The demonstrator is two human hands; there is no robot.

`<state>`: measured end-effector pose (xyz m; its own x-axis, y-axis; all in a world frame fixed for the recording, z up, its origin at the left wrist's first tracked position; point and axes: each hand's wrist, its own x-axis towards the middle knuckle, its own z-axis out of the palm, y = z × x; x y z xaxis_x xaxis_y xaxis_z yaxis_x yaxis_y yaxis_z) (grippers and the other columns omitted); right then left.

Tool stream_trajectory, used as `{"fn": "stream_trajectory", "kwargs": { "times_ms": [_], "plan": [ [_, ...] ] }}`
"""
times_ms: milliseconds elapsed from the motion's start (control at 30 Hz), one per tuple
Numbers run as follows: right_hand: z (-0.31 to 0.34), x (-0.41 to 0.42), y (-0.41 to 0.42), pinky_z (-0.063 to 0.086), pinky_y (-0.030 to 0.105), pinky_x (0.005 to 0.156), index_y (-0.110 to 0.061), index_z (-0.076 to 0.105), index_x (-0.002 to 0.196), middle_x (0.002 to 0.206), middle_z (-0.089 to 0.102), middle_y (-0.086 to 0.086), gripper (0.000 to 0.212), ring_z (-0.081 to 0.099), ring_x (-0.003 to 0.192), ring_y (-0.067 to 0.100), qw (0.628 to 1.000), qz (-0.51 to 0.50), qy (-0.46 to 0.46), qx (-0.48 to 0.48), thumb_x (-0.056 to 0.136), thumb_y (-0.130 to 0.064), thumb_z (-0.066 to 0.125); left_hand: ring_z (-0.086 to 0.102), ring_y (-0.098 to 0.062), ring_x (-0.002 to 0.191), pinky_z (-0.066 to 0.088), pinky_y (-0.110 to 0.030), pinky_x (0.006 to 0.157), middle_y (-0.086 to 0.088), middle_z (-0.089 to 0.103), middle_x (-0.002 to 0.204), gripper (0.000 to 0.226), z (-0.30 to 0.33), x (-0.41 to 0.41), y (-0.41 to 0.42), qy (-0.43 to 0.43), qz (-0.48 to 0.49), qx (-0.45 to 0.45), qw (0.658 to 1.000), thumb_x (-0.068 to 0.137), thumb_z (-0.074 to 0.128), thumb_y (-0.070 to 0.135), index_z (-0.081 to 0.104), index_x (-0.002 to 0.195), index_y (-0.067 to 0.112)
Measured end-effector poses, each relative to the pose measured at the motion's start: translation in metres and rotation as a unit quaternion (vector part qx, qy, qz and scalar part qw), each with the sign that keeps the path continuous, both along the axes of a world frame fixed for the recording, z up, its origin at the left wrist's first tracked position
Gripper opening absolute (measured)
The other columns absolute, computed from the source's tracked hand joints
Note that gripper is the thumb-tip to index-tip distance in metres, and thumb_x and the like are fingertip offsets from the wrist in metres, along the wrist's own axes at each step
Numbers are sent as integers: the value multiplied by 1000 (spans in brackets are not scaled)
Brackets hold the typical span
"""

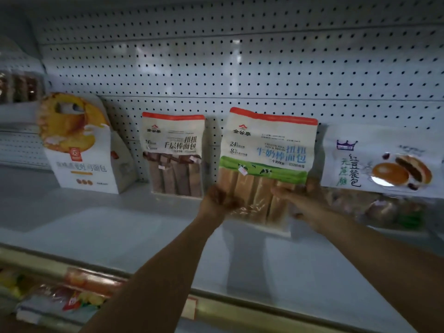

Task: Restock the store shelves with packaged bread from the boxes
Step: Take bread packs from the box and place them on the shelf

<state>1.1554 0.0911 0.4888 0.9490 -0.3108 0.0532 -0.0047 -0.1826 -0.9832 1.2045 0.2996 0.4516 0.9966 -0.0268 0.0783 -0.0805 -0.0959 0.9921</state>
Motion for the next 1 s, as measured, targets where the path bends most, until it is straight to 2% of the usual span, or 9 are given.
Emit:
{"fn": "stream_trajectory", "kwargs": {
  "times_ms": [100,267,333,433,500,633,800,900,1000],
  "plan": [
    [-9,18,-4,52,40,70,-31,53,123,109,69,-13,88,67,95,9,1000,-1,6,20,46,-45,93,45,8,42,36,-7,47,4,42,65,48,-7,14,-5,-35,16,22,999,70,85,-3,39,81,8],
    [-25,40,-6,43,18,54,-20,52,126,114,66,-7,79,64,96,6,999,-26,-14,30,59,-26,93,39,-11,64,34,-7,49,2,39,72,51,-27,30,-13,-28,36,44,998,69,87,4,37,77,14],
    [-29,43,-6,46,13,58,-17,47,127,109,62,-11,78,59,90,-2,999,-13,-29,25,62,-17,91,40,-14,68,34,-10,52,0,42,76,51,-38,36,-15,-21,47,53,997,68,89,8,39,77,15],
    [-35,51,-8,51,21,78,-16,42,128,103,57,-17,80,56,92,-4,999,6,-37,29,64,-9,89,44,-17,76,35,-21,61,1,44,78,52,-49,44,-17,-4,66,62,996,65,91,16,44,85,14],
    [-35,55,-9,50,22,80,-17,40,125,103,56,-16,78,57,95,0,999,5,-36,25,65,-9,89,43,-18,74,35,-24,61,3,43,75,52,-51,47,-19,-5,74,59,996,64,91,15,41,80,17],
    [-38,59,-12,51,25,85,-16,37,133,127,53,-3,87,55,113,11,999,1,-35,7,64,-13,90,41,-14,68,35,-14,55,5,42,72,52,-49,47,-24,-2,87,51,995,68,89,12,39,76,20],
    [-44,55,-11,46,30,91,-15,32,144,137,48,1,97,49,120,15,998,-7,16,-53,66,-24,90,47,-16,74,37,-23,60,5,48,78,46,-45,35,-19,19,87,61,994,69,89,17,48,89,15],
    [-43,43,-4,38,24,96,-12,18,153,151,36,3,109,41,133,17,995,-42,31,-79,70,-29,87,54,-23,98,45,-28,77,-3,57,105,50,-43,21,-16,40,76,64,994,75,85,15,52,113,14],
    [-44,25,6,35,36,111,-11,13,155,155,32,7,115,36,140,25,988,-96,62,-101,70,-46,82,50,-29,125,42,-30,93,-12,46,142,77,-34,-5,-8,105,61,58,991,82,79,23,37,146,11]
  ]
}}
